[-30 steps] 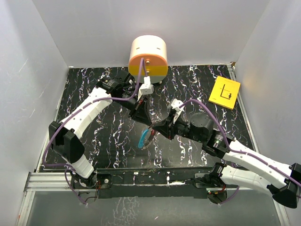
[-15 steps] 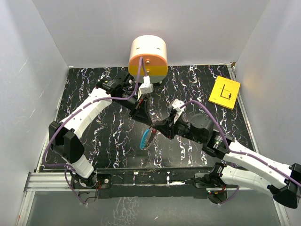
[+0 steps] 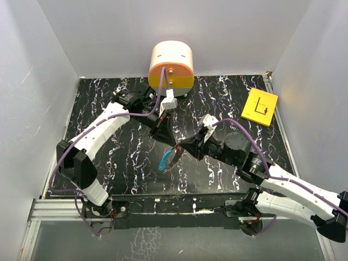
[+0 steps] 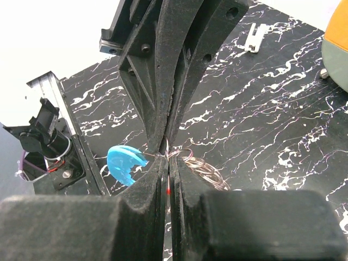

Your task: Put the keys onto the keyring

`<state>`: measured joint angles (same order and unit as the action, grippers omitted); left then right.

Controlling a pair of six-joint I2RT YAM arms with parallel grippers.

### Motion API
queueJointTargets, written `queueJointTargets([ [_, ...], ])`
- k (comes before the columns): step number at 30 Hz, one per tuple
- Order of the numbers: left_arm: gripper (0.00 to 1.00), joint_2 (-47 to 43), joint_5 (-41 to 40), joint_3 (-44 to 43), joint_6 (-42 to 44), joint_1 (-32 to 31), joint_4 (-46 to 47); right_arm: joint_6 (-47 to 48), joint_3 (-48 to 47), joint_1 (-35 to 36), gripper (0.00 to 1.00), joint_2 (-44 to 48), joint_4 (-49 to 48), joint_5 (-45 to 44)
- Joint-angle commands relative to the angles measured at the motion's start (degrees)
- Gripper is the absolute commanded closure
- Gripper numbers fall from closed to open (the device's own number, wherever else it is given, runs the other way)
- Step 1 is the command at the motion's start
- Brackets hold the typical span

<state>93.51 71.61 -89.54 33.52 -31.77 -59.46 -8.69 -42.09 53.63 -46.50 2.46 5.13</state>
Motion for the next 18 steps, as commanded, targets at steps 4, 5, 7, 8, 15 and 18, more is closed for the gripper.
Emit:
queueJointTargets([
  [4,1.0,-2.89,-0.42,0.05,0.44,0.05,-1.4,2.09,-4.9,-0.04,0.92,-0.11,0.33,-1.72],
  [5,0.99,-2.45,-1.13,-0.31,0.49,0.5,-1.33,1.91,-5.45,-0.02,0.92,-0.27,1.42,-2.1],
  [7,0.91,-1.46,-0.54,-0.99,0.06,3.41,-0.62,1.35,-7.21,-0.01,0.92,-1.1,4.07,-2.66],
  [8,0.86,-0.74,0.06,-1.7,-0.73,5.21,-0.17,0.81,-8.09,-0.01,0.92,-1.61,5.63,-3.14],
  [15,0.72,6.25,1.76,-14.78,0.81,14.8,-5.1,-2.62,-11.19,-0.01,0.92,-5.56,11.48,-4.61],
  [18,0.7,6.85,1.71,-16.75,0.11,16.61,-4.29,-3.61,-12.99,-0.1,0.92,-8.51,12.83,-5.22],
])
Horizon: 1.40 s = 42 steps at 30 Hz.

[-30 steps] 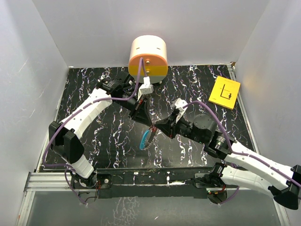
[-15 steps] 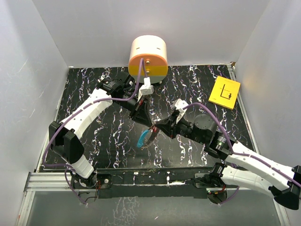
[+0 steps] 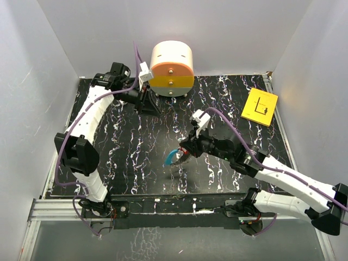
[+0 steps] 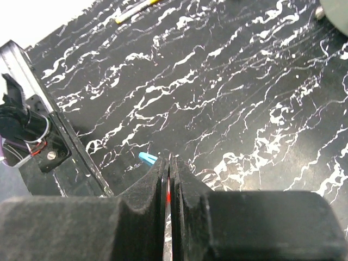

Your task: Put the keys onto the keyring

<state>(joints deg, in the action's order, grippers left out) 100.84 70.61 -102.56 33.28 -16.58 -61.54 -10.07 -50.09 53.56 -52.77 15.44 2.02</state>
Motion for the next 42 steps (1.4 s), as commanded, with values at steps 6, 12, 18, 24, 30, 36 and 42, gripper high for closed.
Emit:
queueJointTargets([
  [6,0.7,-4.99,2.44,2.8,-16.49,7.11,18.52,-3.32,-10.31,-0.06,0.92,-9.9,2.43,-2.48],
  [12,0.67,-10.47,0.1,9.85,-30.72,11.15,37.43,-3.65,-14.93,-1.05,0.92,-15.38,-1.61,-4.15],
  [18,0.66,-10.36,-3.13,8.75,-32.21,11.83,36.69,-7.35,-20.3,-2.97,0.92,-22.15,-2.38,-1.16],
  [24,0.65,-12.25,-7.2,12.99,-35.26,12.22,40.16,-13.72,-18.85,-4.23,0.92,-23.42,-6.12,-3.13],
  [30,0.65,-12.7,-6.72,17.09,-41.0,12.45,45.69,-19.38,-16.62,-9.68,0.92,-23.65,-8.68,-2.72],
  [36,0.65,-12.93,-8.17,17.92,-41.12,12.54,46.16,-20.53,-18.71,-11.48,0.92,-27.67,-10.77,0.98],
  [42,0.65,-12.99,-10.51,17.84,-41.72,12.83,46.93,-20.38,-24.89,-11.53,0.92,-35.87,-12.01,4.87],
])
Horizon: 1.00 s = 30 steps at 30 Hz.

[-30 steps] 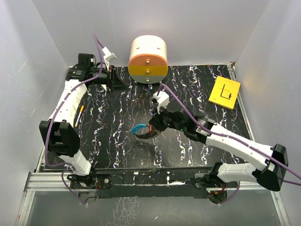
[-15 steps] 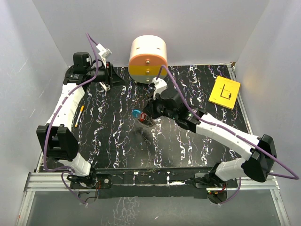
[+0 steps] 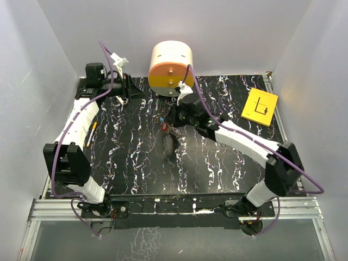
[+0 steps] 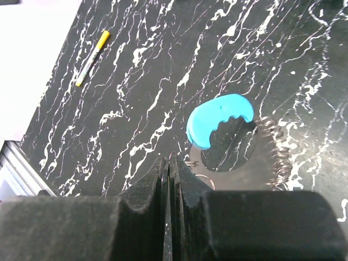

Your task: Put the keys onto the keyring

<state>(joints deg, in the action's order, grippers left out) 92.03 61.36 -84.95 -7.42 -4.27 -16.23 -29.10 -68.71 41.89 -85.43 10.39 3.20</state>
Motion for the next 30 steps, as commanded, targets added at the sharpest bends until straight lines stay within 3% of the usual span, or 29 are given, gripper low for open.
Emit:
queueJointTargets([
  [1,0.65,-4.14,-1.74,0.22,-1.28,0.64,1.76,-1.53,-7.24,0.18,0.92,-4.3,-7.18,4.28],
  [10,0.65,-3.51,-2.68,1.65,-4.1,1.9,4.13,-3.62,-10.08,-0.71,0.92,-6.63,-9.15,5.29],
  [19,0.65,-2.74,-2.67,5.0,-6.03,1.9,7.09,-6.31,4.24,-10.25,0.92,-3.45,-11.27,10.74],
  [30,0.65,-2.82,-3.09,6.58,-6.13,1.9,7.71,-5.31,11.51,-17.29,0.92,-5.28,-10.74,16.76],
])
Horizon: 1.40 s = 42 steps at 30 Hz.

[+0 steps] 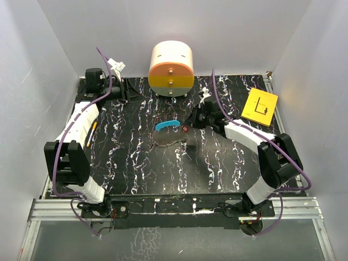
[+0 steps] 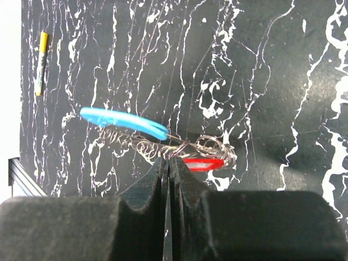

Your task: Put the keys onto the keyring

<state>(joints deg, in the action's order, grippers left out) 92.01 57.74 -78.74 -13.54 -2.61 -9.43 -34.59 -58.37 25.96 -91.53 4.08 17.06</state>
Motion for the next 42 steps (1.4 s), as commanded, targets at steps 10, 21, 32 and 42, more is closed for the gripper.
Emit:
queueJointTargets([
  [10,0.64,-2.76,-0.06,1.88,0.67,0.24,1.28,0.18,2.92,-4.73,0.92,-1.94,-4.43,2.9],
  [21,0.63,-3.55,-2.96,2.95,3.62,0.24,-0.24,0.18,0.47,-5.57,0.92,5.65,-4.43,2.9],
  [32,0.55,-3.87,-9.42,0.87,8.97,0.24,-3.43,0.18,1.25,-9.24,0.92,6.32,-4.43,2.9],
  [42,0.55,-3.79,-9.83,1.57,9.6,0.24,-3.65,0.18,2.98,-10.16,0.92,-1.71,-4.43,2.9],
])
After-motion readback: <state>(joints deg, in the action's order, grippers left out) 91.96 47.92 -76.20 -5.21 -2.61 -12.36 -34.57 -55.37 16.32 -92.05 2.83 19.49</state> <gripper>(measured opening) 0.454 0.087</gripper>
